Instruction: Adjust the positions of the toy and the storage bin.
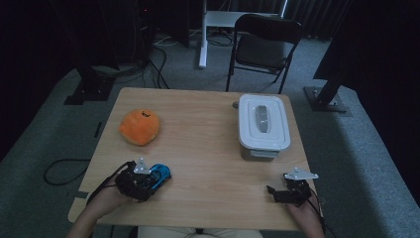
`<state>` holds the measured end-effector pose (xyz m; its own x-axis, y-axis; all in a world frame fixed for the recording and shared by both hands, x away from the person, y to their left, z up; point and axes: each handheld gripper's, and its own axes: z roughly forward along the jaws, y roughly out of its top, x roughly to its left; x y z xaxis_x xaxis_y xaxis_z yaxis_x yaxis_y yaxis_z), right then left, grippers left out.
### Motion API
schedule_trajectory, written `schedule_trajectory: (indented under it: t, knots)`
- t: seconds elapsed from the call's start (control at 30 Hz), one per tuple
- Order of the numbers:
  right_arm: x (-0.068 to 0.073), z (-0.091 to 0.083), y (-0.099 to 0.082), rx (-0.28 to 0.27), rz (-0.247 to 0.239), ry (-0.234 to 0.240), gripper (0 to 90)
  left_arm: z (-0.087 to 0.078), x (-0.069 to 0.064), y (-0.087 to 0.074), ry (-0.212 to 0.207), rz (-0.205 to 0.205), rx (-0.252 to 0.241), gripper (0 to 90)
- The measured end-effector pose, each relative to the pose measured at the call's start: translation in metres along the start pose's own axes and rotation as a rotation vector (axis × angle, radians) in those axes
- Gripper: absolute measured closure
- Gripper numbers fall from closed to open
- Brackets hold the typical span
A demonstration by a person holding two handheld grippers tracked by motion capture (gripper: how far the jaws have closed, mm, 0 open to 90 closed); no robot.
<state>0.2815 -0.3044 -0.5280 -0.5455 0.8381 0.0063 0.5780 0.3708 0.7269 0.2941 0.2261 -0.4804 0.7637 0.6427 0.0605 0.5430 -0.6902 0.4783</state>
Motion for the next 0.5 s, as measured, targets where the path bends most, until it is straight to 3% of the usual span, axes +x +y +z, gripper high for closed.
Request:
schedule_trajectory:
  t: [0.27, 0.3, 0.4, 0.5]
  knots:
    - [0.0, 0.0, 0.0, 0.0, 0.001, -0.001, 12.9, 0.006, 0.013, -0.01, -0.04, -0.02, -0.009, 26.1]
    - [0.0, 0.0, 0.0, 0.0, 0.001, -0.001, 12.9, 0.006, 0.015, -0.012, -0.059, -0.017, -0.013, 26.1]
    - [0.0, 0.0, 0.0, 0.0, 0.001, -0.001, 12.9, 0.009, 0.017, -0.015, -0.054, 0.044, -0.02, 26.0]
    - [0.0, 0.0, 0.0, 0.0, 0.002, -0.002, 12.9, 0.011, 0.02, -0.017, -0.074, 0.032, -0.034, 26.1]
